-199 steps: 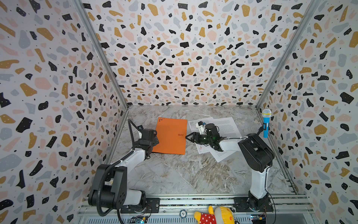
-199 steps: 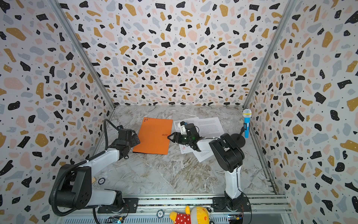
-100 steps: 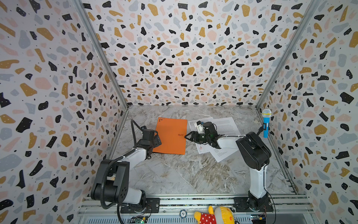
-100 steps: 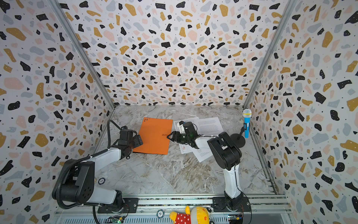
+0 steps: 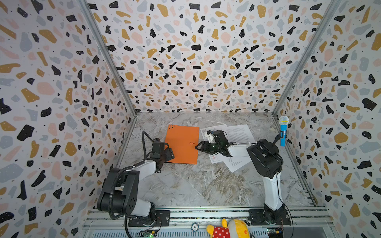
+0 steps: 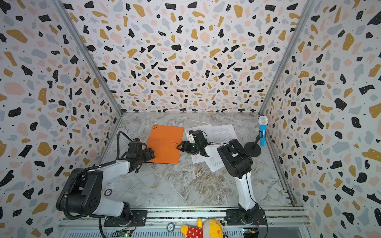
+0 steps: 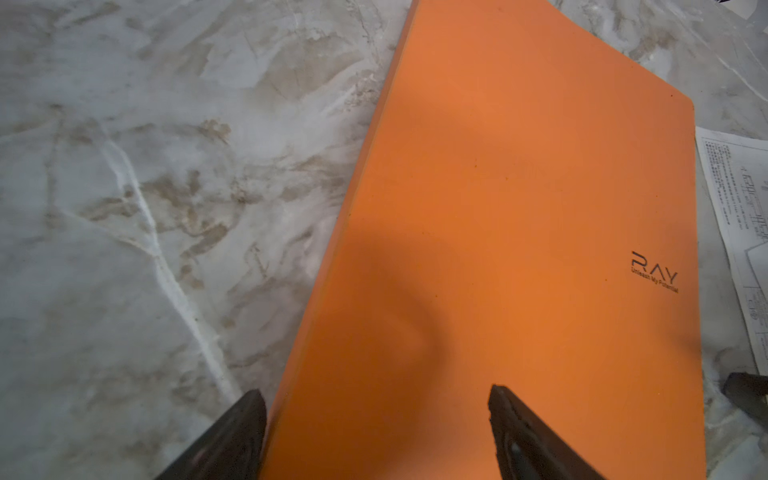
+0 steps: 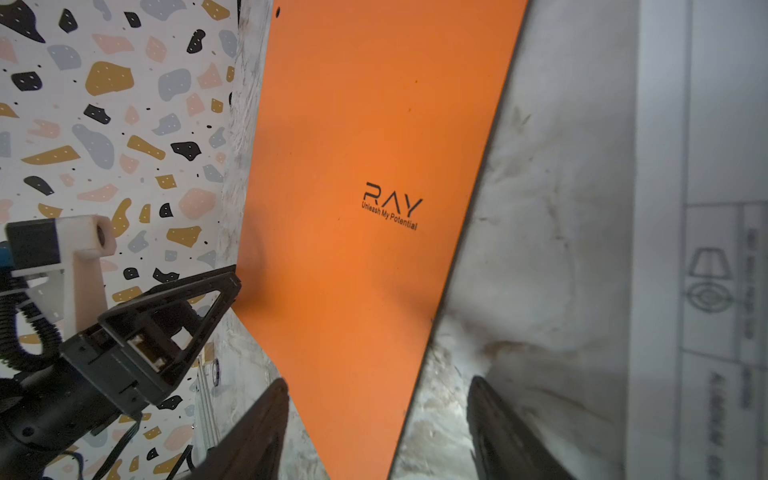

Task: Put the files into the folder
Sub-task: 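Move left gripper to orange folder's near edge while right gripper reaches far edge, then grip the orange folder's cover edge with the right gripper and lift it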

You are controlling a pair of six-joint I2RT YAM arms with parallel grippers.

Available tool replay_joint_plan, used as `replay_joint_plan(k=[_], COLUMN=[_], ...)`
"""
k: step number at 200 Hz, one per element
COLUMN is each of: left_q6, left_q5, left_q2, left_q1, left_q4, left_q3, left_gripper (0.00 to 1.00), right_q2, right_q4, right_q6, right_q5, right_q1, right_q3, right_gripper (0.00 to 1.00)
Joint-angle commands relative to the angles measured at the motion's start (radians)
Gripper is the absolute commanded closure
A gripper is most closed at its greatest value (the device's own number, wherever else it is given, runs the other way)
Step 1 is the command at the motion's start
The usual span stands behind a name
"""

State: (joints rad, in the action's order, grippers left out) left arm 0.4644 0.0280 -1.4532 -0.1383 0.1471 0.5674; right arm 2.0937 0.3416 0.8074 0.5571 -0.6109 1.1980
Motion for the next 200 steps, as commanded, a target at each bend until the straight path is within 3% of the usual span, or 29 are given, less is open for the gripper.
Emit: replay_joint_plan(k=[1,88,119,166,200], left_q6=[0.0,0.068,0.079,0.067,0.064], left_q5=[-0.074,-0.225,-0.186,-0.086,-0.053], left_q2=[0.004,-0.014,-0.008,0.063,0.018], left_q1=[0.005,-0.014,-0.071,-0.071,-0.07], left_q4=[0.048,0.132,0.124,0.025,0.006], left_q3=[-0.006,-0.067,-0.078,-0.05,-0.008], left_gripper=[0.18,0.27,0.28,0.23,0.22], right_q2=[-0.011,-0.021,-0.021,-0.033,-0.035], right_q4=[-0.044,-0.076,-0.091,-0.107,-0.1], right_q6=[-0.024,-0.055,-0.066,-0.08,-0.074], right_q5=[-0.008,-0.014,-0.016,-0.027,-0.011], right_q1=[-0.005,0.005,0.011,0.018,0.019], right_q3=[0.03,0.023,0.027,0.016,0.013], right_gripper=[0.31,0.31,0.31,0.32,0.32])
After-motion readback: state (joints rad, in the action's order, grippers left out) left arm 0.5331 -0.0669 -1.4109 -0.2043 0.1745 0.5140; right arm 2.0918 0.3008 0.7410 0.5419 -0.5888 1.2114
